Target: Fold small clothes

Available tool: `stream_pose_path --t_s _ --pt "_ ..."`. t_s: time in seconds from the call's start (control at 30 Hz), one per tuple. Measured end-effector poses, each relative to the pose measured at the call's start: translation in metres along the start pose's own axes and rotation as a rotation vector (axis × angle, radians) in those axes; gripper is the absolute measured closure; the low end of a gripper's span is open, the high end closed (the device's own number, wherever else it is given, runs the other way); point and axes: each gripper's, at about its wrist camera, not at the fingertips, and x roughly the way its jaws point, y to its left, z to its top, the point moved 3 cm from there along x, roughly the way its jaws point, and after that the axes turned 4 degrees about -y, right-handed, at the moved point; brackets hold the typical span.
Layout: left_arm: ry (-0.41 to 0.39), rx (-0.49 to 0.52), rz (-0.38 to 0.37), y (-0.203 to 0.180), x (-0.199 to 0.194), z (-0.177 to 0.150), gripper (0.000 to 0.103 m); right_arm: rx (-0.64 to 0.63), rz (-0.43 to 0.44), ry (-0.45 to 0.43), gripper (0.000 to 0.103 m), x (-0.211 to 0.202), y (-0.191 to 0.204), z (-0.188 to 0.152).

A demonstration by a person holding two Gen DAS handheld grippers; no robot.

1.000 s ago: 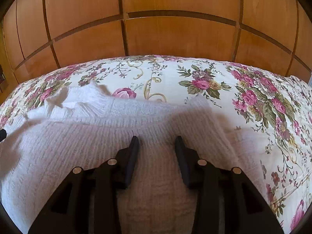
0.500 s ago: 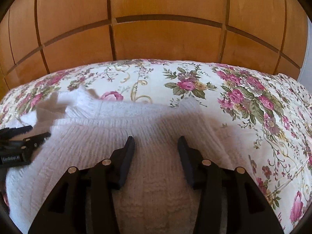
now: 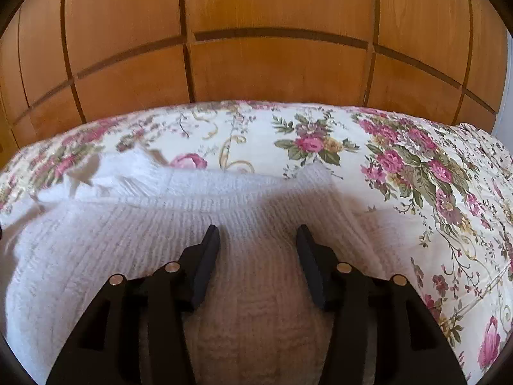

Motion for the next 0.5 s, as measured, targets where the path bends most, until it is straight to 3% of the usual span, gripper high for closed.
stream_pose_path --t_s 0.07,0.1,0.13,0.17,0.2,0.23,0.3,0.43,0.5 --pt "-0.016 -0.028 0.046 0.020 -0.011 -0.001 0.011 0.012 0.022 -0.066 0.031 -0.014 -0.002 0.001" --pt "-0.013 -0.051 0.063 0.033 -0.014 -0.002 0.011 0.019 0.012 -0.100 0.031 -0.023 -0.004 0.002" --pt "-0.007 -0.066 0.074 0.041 -0.017 -0.003 0.011 0.023 0.004 -0.125 0.033 -0.032 -0.005 0.003" --pt "-0.002 -0.077 0.086 0.049 -0.019 -0.004 0.011 0.028 0.010 -0.138 0.045 -0.042 -0.005 0.004" --pt "0.001 -0.085 0.100 0.056 -0.021 -0.006 0.011 0.034 0.022 -0.134 0.053 -0.050 -0.004 0.003" --pt "0.004 -0.089 0.106 0.061 -0.021 -0.008 0.011 0.041 0.034 -0.124 0.055 -0.056 -0.004 0.002" --pt "0.018 -0.090 0.115 0.067 -0.016 -0.014 0.011 0.055 0.077 -0.098 0.072 -0.065 -0.002 -0.005" --pt "0.121 -0.006 0.193 0.063 0.020 -0.017 0.012 0.058 0.021 0.053 0.082 -0.038 -0.009 -0.013" --pt "0.150 -0.023 0.199 0.066 0.035 -0.014 0.012 0.082 -0.005 0.064 0.082 -0.026 -0.018 -0.015"
